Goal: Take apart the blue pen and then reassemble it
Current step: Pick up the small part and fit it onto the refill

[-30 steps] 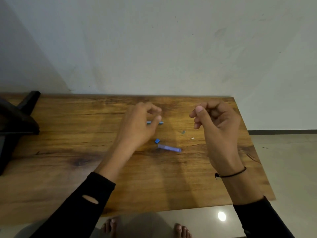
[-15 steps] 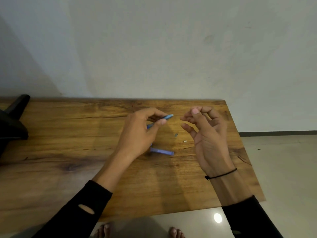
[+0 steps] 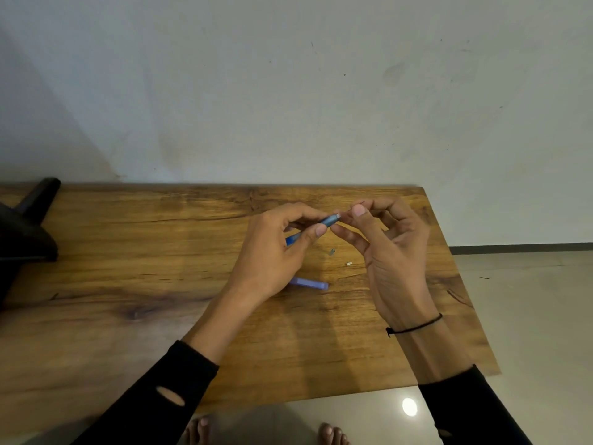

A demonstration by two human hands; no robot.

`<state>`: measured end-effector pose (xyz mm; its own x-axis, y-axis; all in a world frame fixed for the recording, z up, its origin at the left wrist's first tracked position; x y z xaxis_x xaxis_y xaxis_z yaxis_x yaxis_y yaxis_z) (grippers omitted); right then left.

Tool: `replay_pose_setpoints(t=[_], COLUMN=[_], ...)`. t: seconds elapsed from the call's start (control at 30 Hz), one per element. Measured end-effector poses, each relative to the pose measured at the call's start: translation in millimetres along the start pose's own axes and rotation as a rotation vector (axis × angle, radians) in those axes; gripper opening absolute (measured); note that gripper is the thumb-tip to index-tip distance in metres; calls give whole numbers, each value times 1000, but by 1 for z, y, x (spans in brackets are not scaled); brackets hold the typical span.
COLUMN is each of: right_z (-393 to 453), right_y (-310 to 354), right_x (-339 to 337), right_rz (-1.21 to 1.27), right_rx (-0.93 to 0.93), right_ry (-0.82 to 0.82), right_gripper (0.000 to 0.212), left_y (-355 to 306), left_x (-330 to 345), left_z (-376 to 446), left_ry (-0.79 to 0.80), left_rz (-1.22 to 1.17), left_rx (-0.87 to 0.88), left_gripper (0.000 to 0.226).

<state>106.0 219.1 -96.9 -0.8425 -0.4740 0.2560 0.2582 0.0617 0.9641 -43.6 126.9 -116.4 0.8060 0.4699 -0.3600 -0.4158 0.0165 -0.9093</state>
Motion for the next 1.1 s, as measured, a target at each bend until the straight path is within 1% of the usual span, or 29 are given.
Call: replay_pose_setpoints(t=[0.27,0.43,0.7,0.77,0.8,0.83,0.9,0.97,1.03,1.1], right_z=[1,2,2,4,5,8,13,14,10,6], right_y=[0,0,-2,-2,-2,-2,-4,-12,-21,-29], right_x=[-1,-3,-6,-11,-16,-23,-37,-42,-40,-36], right_rz=[-23,-96,-148,-177,-231,-343,-731,-1086,-1273,-1367], right_rx=[-33,-63,-75,-67,-62,-60,-44,-23,-8,9], right_ry=[20,11,28,31,23,12,20,107,218,292], right_gripper=[7,4,20,19,17,18,22,23,19,14], left_y=[-1,2,5,6,5,5,6,7,8,8], left_x=[3,5,5,3,2,2,0,-1,0,-1], left_z=[0,0,-1,0,0,0,-1,-1,0,0], left_ry=[15,6,2,-6,-9,-12,-15,-18,-22,-27], left_rz=[-8,-17,-61,-74,-74,-74,-76,-77,-78,-84], left_rx=[9,2,-31,-41,-43,-43,-44,-48,-49,-47], left_gripper=[18,16,16,16,16,16,16,16,16,15])
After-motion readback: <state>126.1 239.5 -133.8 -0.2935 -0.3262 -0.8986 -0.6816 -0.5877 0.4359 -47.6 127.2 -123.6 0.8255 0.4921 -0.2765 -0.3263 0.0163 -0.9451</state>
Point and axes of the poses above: each hand's wrist, its own z-axis towards the middle knuckle, its own x-axis out of the palm, y = z × x, the point moved 7 cm from there along z, towards the middle knuckle, and after that the axes turned 3 degrees about y, right-handed, at the moved point
